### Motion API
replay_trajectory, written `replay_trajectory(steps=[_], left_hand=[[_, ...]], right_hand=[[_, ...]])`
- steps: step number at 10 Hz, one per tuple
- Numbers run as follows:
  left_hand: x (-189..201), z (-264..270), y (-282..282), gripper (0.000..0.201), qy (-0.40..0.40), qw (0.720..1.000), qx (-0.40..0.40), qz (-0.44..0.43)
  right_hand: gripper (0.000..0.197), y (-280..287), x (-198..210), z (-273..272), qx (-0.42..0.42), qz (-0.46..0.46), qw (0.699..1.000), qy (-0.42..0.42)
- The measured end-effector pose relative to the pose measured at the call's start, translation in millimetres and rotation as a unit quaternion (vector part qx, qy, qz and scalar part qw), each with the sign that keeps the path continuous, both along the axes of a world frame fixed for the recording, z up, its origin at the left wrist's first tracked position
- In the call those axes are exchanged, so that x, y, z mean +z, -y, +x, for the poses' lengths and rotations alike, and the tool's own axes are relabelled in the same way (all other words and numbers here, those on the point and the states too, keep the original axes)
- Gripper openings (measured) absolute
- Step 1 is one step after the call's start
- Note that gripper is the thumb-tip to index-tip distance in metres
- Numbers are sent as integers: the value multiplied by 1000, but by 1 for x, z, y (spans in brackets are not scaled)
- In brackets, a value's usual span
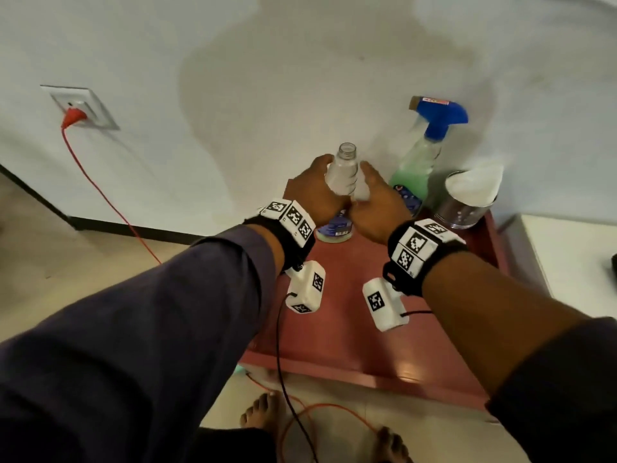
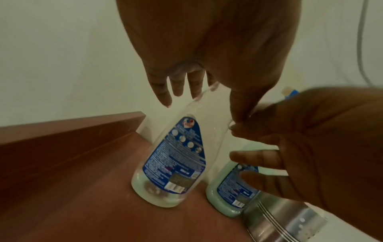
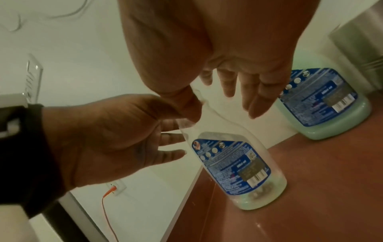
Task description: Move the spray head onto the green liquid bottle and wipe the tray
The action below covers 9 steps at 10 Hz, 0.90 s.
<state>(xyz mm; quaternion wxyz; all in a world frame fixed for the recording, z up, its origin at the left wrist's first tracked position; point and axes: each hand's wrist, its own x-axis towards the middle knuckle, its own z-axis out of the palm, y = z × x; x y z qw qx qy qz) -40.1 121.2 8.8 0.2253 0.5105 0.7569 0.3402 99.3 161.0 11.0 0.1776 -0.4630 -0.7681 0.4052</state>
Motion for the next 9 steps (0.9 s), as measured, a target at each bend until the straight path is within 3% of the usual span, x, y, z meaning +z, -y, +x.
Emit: replay_trajectory(steps=[1, 2, 3, 4, 5, 7, 8, 9], left_hand=[[-9, 4, -4, 58, 10, 1000, 5, 25], [-3, -5, 7, 53, 23, 998, 20, 62], [25, -24, 25, 51, 30, 990, 71, 114], [52, -63, 62, 52, -26, 979, 139, 143], [60, -105, 118, 53, -69, 965, 219, 127], [-3, -157, 228, 57, -97, 953, 281, -59], [-40, -159, 253, 54, -79, 942, 296, -137], [-76, -167, 262, 79, -24, 926, 333, -175]], right_hand=[[82, -5, -6, -1, 46, -14, 999, -18], [84, 2, -8, 8, 36, 7, 999, -20], [80, 17, -11, 13, -36, 13, 998, -54], [58, 45, -7, 3, -71, 54, 995, -55], [35, 81, 10, -26, -30, 50, 993, -103], [22, 161, 9, -106, 90, 16, 994, -60], [17, 183, -4, -125, 123, 27, 992, -19], [16, 192, -17, -143, 128, 18, 992, 10]])
